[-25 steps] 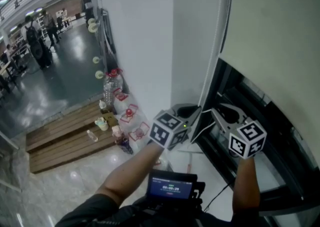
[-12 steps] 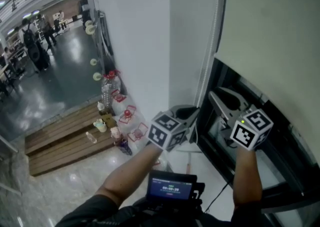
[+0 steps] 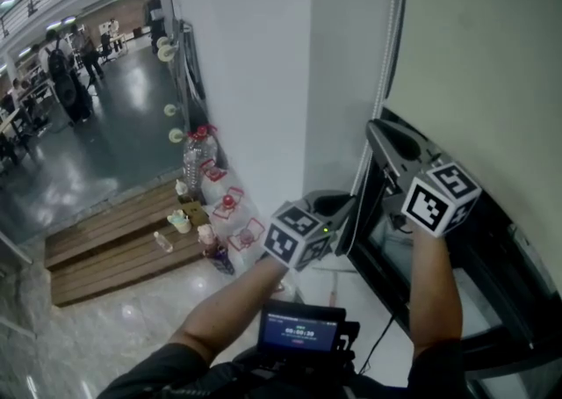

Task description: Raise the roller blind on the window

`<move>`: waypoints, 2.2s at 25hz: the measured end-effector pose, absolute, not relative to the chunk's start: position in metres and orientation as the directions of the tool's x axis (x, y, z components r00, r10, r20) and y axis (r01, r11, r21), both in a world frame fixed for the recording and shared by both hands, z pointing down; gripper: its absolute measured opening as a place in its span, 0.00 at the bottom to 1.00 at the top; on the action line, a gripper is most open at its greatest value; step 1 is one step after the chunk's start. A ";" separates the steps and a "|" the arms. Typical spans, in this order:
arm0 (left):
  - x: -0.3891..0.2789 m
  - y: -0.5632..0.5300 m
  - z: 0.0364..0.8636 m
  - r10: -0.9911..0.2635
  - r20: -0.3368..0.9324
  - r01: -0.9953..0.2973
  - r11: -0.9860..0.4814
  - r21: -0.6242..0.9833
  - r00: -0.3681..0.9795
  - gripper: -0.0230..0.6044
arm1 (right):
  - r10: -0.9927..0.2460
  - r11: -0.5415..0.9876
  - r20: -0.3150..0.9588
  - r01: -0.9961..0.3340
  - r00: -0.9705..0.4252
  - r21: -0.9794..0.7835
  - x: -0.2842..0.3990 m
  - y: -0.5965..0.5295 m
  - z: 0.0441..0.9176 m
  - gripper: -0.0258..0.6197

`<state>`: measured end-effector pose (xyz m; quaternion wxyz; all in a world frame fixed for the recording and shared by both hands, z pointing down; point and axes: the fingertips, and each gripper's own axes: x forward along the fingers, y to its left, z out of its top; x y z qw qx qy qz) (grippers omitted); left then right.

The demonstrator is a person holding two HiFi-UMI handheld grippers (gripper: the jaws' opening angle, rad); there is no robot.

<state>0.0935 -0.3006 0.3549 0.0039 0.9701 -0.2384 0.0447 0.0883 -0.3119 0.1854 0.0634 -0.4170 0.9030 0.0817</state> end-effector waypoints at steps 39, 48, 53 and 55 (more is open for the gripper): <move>0.117 -0.296 0.413 -0.456 0.164 -0.462 -0.887 0.003 0.875 0.04 | -0.783 0.614 -0.130 -0.789 -0.608 -0.005 0.103 -0.308 0.277 0.05; 0.114 -0.295 0.435 -0.445 0.199 -0.459 -0.888 0.026 0.873 0.04 | -0.793 0.608 -0.075 -0.794 -0.605 -0.022 0.100 -0.309 0.300 0.05; 0.113 -0.295 0.445 -0.411 0.200 -0.430 -0.901 0.063 0.890 0.03 | -0.799 0.600 -0.058 -0.799 -0.598 -0.042 0.103 -0.312 0.312 0.05; 0.108 -0.293 0.441 -0.404 0.198 -0.423 -0.904 0.059 0.893 0.04 | -0.802 0.597 -0.056 -0.801 -0.595 -0.040 0.104 -0.311 0.310 0.05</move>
